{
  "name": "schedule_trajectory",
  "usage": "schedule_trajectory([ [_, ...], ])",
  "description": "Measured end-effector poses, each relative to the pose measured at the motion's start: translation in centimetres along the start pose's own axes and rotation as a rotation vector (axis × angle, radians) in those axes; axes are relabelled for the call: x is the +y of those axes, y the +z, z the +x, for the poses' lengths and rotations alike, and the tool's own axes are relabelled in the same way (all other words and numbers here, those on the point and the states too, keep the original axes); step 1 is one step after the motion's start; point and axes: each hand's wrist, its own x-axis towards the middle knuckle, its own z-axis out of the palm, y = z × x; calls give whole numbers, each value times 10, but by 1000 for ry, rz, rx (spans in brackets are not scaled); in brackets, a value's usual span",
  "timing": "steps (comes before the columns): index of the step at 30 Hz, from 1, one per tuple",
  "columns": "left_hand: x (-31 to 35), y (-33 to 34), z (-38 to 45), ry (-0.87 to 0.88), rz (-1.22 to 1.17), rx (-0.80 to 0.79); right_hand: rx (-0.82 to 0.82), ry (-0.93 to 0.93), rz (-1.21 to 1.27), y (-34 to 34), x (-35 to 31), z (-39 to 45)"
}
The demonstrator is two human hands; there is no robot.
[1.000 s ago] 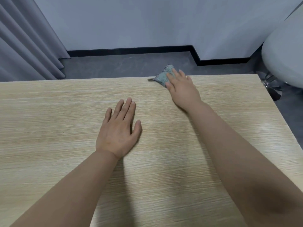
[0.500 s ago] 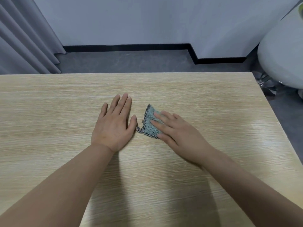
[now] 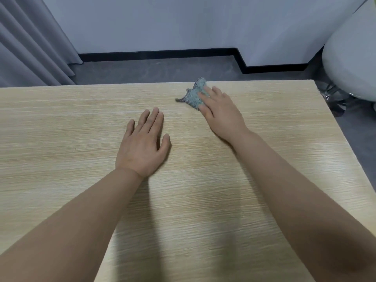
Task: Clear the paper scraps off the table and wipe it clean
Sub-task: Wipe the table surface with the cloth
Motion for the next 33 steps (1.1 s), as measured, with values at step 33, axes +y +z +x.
schedule_trajectory([
  [33,4,12,-79,64,7,2,-91,-179,18,3,-50,-161],
])
